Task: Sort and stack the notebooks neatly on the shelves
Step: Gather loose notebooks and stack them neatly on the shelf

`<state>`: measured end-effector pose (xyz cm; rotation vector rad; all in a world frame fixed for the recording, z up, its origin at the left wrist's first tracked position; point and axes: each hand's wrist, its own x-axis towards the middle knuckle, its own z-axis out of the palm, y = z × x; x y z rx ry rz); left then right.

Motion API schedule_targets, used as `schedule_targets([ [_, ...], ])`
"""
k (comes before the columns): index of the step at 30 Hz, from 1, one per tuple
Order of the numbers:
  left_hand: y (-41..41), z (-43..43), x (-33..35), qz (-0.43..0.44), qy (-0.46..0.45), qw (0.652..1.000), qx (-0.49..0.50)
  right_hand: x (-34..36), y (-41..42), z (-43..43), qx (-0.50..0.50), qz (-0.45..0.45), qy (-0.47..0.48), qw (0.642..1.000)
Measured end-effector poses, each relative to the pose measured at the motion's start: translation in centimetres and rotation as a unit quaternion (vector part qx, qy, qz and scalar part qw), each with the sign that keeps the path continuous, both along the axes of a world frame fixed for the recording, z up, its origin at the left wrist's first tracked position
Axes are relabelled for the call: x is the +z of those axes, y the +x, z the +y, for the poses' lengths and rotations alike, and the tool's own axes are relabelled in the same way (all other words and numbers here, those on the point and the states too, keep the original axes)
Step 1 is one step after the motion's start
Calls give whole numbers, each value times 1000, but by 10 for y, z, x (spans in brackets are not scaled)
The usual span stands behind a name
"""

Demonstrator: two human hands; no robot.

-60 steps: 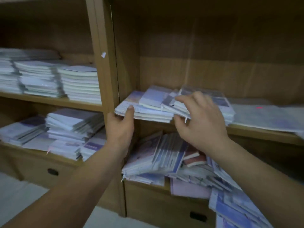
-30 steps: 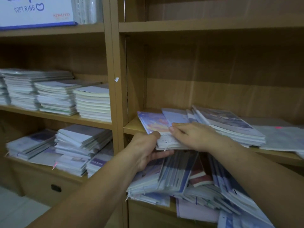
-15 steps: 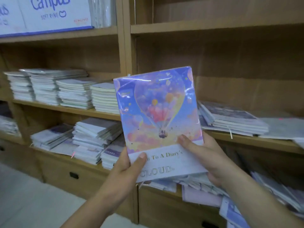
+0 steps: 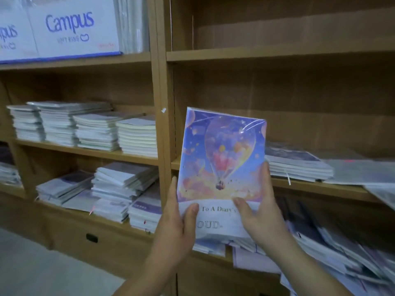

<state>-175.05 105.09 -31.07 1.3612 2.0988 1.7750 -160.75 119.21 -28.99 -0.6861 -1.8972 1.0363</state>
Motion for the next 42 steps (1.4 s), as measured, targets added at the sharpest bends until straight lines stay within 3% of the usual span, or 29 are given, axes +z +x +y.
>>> schedule_targets([
  [8,-44,18,31,-70,76,994,49,27,-44,23,-17,26,-4,1000],
  [11,-78,40,58,-186,28,982,37,56,-83,48,-18,-3,-52,998],
  [16,-111,69,79,-240,-11,971,12,59,-116,95,-5,-83,-198,977],
  [19,-110,75,77,-304,6,952,-20,57,-97,99,59,-16,-266,962],
  [21,-110,73,68,-315,0,948,-46,54,-80,98,70,-7,-252,965],
  [23,-111,68,55,-232,-30,970,-68,53,-66,85,98,-65,-203,972],
  [25,-112,62,49,-32,-96,994,-51,51,-65,77,121,-124,-159,972],
  [27,-117,62,48,120,-121,985,-27,50,-75,79,83,-171,-107,976],
  [31,-134,72,52,194,-199,960,-2,57,-94,95,47,-263,-17,964],
  [34,-140,77,45,364,-233,895,108,54,-95,98,32,-288,38,956],
  [37,-118,95,39,491,-153,857,37,51,-95,99,16,-295,88,951],
  [39,-97,110,45,493,-141,858,-35,51,-87,101,18,-285,103,953],
  [42,-100,126,48,505,-169,846,-31,57,-45,104,-29,-281,202,938],
])
